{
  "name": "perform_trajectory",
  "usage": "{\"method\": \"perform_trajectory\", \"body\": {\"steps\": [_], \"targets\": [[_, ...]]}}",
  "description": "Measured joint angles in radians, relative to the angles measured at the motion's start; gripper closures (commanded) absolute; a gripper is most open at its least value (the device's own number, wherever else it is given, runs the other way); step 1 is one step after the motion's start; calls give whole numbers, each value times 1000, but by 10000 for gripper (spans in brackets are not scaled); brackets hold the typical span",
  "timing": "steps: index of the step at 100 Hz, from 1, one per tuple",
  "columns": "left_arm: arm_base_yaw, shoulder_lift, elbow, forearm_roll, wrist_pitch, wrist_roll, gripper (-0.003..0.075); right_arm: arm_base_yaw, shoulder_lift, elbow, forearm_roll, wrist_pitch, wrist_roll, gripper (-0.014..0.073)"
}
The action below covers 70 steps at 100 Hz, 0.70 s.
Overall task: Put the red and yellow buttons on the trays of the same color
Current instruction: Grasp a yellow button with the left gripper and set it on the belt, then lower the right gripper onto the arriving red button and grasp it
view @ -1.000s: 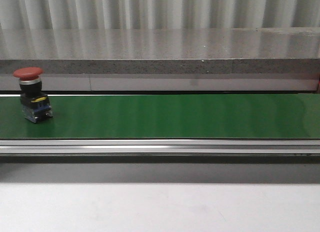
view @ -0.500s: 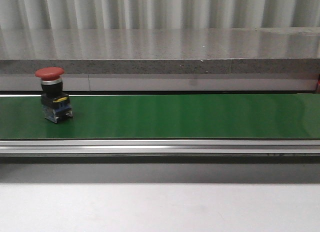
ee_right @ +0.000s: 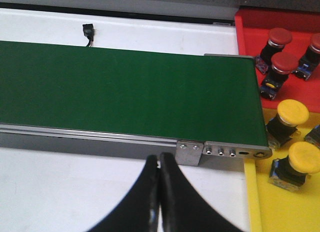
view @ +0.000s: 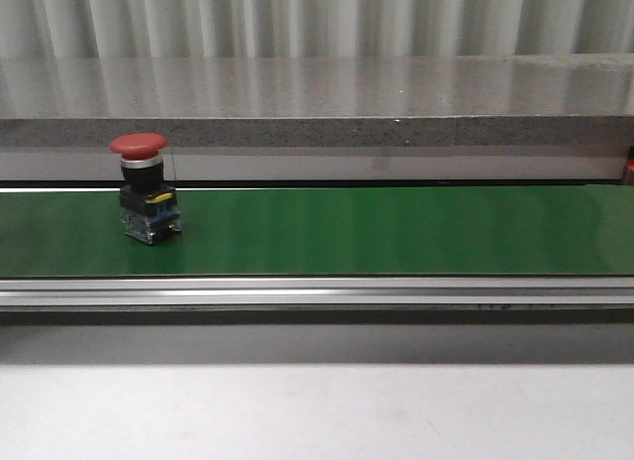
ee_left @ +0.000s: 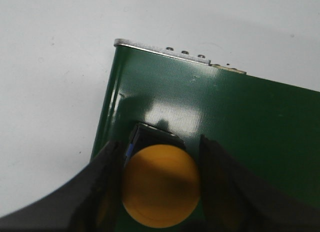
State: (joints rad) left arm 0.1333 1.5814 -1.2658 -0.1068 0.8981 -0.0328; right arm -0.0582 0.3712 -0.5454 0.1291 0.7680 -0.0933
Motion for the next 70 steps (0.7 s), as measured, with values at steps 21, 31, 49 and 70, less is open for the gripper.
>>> {"method": "perform_trajectory", "body": {"steps": [21, 31, 49, 70], "targets": [[0, 0, 5, 0, -16, 42, 309, 0, 0, 0, 0, 0, 0, 660], [0, 0, 5, 0, -22, 46, 209, 0, 0, 0, 0, 0, 0, 660], [-1, 0, 5, -13, -49, 46, 206, 0, 0, 0, 0, 0, 0, 660], [-33, -45, 5, -31, -112, 53, 207, 0, 0, 0, 0, 0, 0, 660]]}}
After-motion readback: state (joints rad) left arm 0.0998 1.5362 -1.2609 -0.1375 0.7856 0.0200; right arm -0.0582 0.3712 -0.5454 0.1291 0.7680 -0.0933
